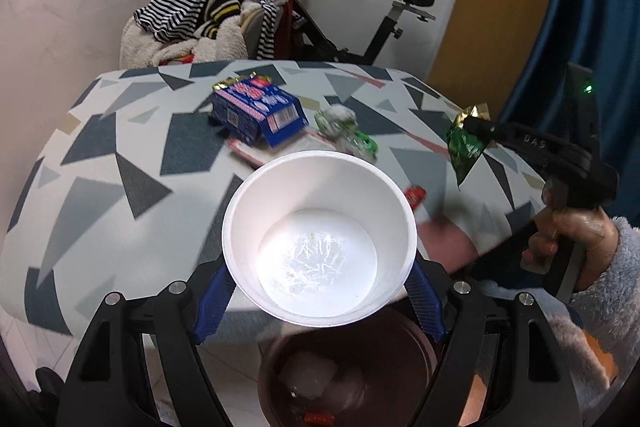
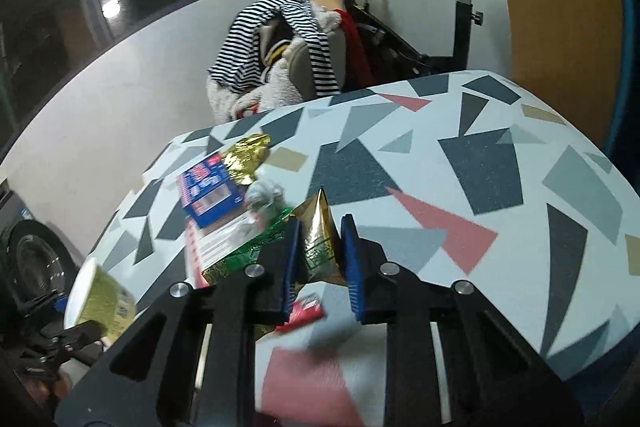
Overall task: Collect trash
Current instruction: 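Grasp the green and gold wrappers with the right gripper, then drop the paper cup into the bin with the left gripper while the right gripper drops the wrappers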
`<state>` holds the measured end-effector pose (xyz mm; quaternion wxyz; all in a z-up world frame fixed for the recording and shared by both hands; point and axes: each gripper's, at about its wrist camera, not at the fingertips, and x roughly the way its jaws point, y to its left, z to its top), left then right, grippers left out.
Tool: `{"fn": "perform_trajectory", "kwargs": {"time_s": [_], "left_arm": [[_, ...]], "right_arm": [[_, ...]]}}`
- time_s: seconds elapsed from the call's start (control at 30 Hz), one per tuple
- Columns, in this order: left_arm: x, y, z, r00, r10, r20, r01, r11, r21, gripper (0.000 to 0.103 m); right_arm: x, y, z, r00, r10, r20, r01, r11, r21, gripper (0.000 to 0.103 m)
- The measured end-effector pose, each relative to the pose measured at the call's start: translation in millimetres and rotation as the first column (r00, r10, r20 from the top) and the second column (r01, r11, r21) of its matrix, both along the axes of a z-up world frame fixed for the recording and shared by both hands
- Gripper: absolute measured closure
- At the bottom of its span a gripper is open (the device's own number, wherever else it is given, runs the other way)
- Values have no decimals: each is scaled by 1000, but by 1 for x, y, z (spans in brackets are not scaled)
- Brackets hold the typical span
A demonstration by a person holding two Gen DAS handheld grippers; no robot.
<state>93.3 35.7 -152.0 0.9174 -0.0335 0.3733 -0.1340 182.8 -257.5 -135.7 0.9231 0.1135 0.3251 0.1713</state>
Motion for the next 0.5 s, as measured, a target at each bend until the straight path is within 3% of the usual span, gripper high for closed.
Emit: {"fn": "perform_trajectory", "kwargs": {"time_s": [0.2, 0.5], "left_arm": [[-28, -14, -14, 998, -48, -51, 49, 999, 19, 28], [-55, -30, -56, 982, -84, -171, 96, 994, 60, 28]], "right_arm": [[-43, 0, -1, 997, 74, -14, -74, 997, -3, 79], [-100, 10, -31, 982, 164, -93, -169, 985, -47, 79]]}}
